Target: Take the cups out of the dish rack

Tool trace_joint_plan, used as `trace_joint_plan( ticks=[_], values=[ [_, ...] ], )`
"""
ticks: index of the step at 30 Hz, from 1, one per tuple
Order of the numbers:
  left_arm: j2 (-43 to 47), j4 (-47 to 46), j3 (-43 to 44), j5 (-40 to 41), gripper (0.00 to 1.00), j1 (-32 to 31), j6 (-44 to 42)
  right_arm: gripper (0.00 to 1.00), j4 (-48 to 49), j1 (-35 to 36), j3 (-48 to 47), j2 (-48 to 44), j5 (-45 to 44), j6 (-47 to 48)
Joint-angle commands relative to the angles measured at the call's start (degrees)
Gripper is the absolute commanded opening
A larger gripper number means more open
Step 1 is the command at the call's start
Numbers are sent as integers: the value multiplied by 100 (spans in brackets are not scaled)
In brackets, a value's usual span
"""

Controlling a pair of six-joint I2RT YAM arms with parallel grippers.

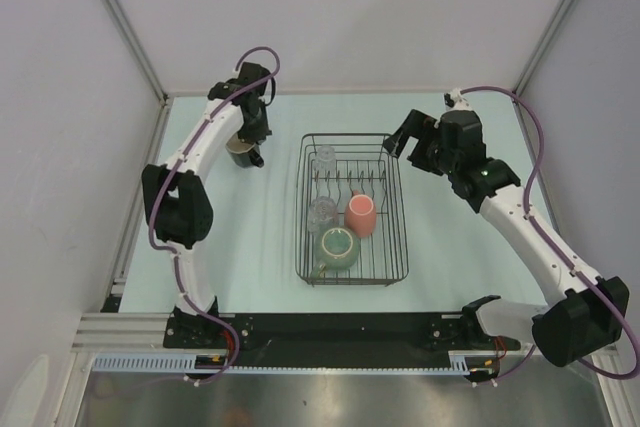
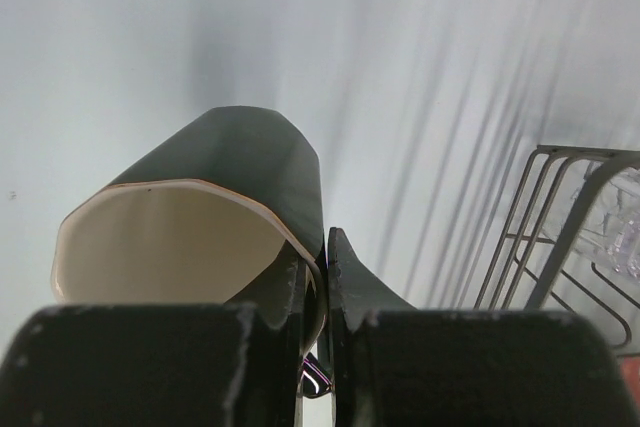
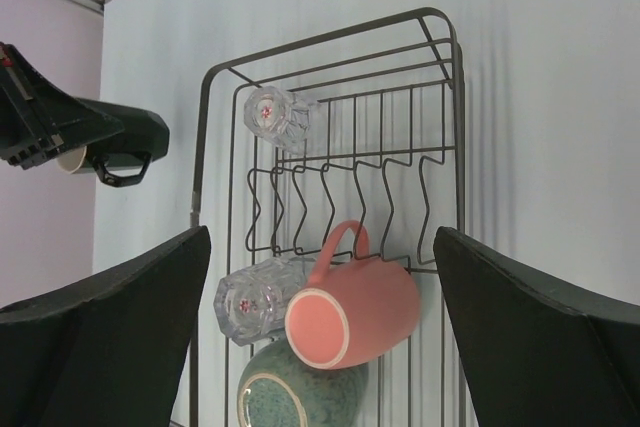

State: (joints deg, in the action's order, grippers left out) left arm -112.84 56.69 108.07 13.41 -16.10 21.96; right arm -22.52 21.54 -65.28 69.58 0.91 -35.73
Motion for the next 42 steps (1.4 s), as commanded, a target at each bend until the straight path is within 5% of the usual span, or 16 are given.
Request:
trace_joint_plan(
  ticks=[1, 19, 34, 38, 42],
  values=[
    [-124, -508, -145, -330, 0, 1, 10, 100, 2, 17, -135, 46, -38, 180],
    [-661, -720, -357, -436, 2, 28, 107, 100, -15, 105, 94, 170, -64, 206],
    [314, -492, -32, 152, 62, -42, 160, 100, 29, 201, 129, 143, -82, 312],
    [824, -343, 301, 451, 94, -200, 213, 100, -199, 341, 68, 126, -432, 522],
    [1368, -246, 276, 777, 100, -560, 213, 100, -524, 841, 41, 64, -1117, 846]
  ],
)
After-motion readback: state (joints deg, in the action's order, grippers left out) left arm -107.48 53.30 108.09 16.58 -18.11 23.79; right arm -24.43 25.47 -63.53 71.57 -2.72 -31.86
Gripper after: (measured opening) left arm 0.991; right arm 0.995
